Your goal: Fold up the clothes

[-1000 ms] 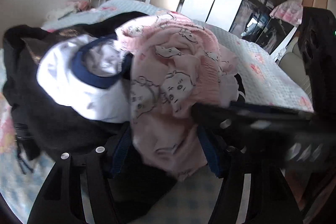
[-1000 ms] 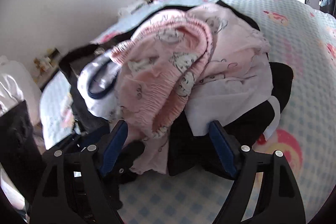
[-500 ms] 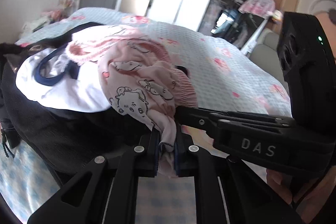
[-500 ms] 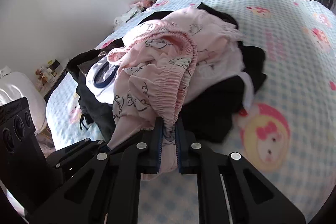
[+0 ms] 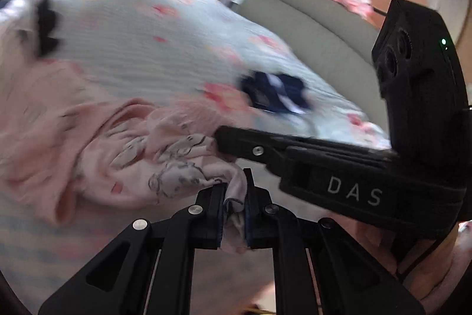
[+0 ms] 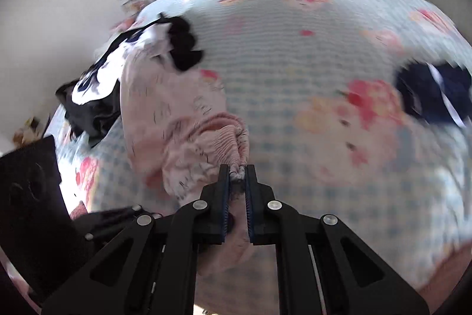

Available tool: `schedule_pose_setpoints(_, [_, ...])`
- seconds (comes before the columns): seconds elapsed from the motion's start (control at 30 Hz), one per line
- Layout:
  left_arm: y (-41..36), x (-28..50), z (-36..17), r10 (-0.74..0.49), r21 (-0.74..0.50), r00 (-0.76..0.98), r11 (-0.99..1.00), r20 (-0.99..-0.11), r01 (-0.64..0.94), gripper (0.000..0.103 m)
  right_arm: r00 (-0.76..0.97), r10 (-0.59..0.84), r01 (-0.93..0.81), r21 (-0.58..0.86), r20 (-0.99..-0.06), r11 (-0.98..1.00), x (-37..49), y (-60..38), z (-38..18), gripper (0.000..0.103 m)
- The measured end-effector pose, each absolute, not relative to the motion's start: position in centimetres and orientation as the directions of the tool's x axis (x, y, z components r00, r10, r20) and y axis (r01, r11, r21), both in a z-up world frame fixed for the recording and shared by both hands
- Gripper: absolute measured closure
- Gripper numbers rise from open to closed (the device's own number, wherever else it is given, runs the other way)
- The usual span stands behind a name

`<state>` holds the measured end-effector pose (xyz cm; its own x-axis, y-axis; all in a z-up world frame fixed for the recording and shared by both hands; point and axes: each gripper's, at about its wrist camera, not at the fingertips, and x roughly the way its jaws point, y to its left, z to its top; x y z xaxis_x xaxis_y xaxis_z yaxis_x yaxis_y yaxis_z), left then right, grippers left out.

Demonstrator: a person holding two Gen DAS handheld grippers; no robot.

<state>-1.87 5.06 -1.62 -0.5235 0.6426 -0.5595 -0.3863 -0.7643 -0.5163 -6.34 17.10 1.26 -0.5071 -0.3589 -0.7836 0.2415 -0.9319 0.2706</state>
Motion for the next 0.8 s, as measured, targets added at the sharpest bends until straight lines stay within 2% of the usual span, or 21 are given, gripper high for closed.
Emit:
schedule_pose_setpoints(0.13, [9.8,-1.7,-1.4,0.698,-0.521,-0.433,-0.715,-0.569,-0.466,0.092,-0.553,-0.276,0.15,0.232,-0.786,-0.961,-4.5,22.3,1.2,0.094])
schedule_pose_setpoints(0.23, [11.4,-2.0,-2.7,0.672,-0.491,-0.4,-0.735,-0.623,-0.467,0.089,-0.529,-0.292,0.111,0.276,-0.797,-0.955,-4.5,24.6,-0.3,0.094])
schedule_pose_setpoints(0.3, [10.9,-1.9,-3.8,0.66,-0.501,-0.366,-0.744,-0.657,-0.443,0.089,-0.504,-0.308,0.093,0.303,-0.807,-0.948,-4.7,25.3,-1.7,0.093])
schedule_pose_setpoints(0.37, [8.7,-1.2,-3.4,0.627,-0.484,-0.403,-0.775,-0.667,-0.406,0.087,-0.496,-0.296,0.081,0.296,-0.816,-0.952,-4.4,25.8,-3.0,0.093])
schedule_pose_setpoints(0.4, [7.5,-0.9,-3.1,0.606,-0.471,-0.429,-0.794,-0.67,-0.385,0.08,-0.5,-0.297,0.078,0.3,-0.813,-0.951,-4.3,25.9,-3.3,0.093])
schedule_pose_setpoints(0.43, [6.3,-0.5,-2.9,0.572,-0.447,-0.463,-0.819,-0.677,-0.359,0.066,-0.508,-0.301,0.077,0.306,-0.807,-0.949,-4.2,26.1,-3.4,0.093])
schedule_pose_setpoints(0.47, [5.1,-0.1,-2.7,0.526,-0.412,-0.503,-0.85,-0.685,-0.327,0.059,-0.521,-0.3,0.075,0.307,-0.799,-0.949,-4.1,26.1,-3.3,0.093])
schedule_pose_setpoints(0.5, [3.9,0.0,-2.7,0.483,-0.389,-0.536,-0.876,-0.693,-0.285,0.052,-0.535,-0.294,0.071,0.305,-0.792,-0.95,-3.9,26.2,-3.3,0.09])
schedule_pose_setpoints(0.53, [2.7,-0.1,-2.9,0.442,-0.377,-0.562,-0.896,-0.7,-0.235,0.052,-0.545,-0.295,0.068,0.31,-0.785,-0.948,-4.0,26.3,-3.2,0.088])
schedule_pose_setpoints(0.6, [0.2,-0.4,-3.4,0.434,-0.425,-0.573,-0.891,-0.695,-0.158,0.052,-0.539,-0.325,0.069,0.344,-0.777,-0.936,-4.3,26.3,-3.6,0.075])
schedule_pose_setpoints(0.67, [-1.4,-0.7,-4.3,0.445,-0.474,-0.573,-0.874,-0.689,-0.109,0.051,-0.531,-0.355,0.062,0.383,-0.77,-0.922,-4.3,26.6,-3.9,0.075])
schedule_pose_setpoints(0.73, [-1.7,-1.0,-5.4,0.42,-0.456,-0.56,-0.886,-0.714,-0.083,0.05,-0.525,-0.359,0.074,0.378,-0.772,-0.923,-4.0,26.7,-4.0,0.069])
schedule_pose_setpoints(0.8, [-0.4,-1.4,-7.0,0.391,-0.406,-0.518,-0.909,-0.761,-0.092,0.05,-0.504,-0.353,0.087,0.36,-0.788,-0.929,-3.9,26.6,-4.6,0.054])
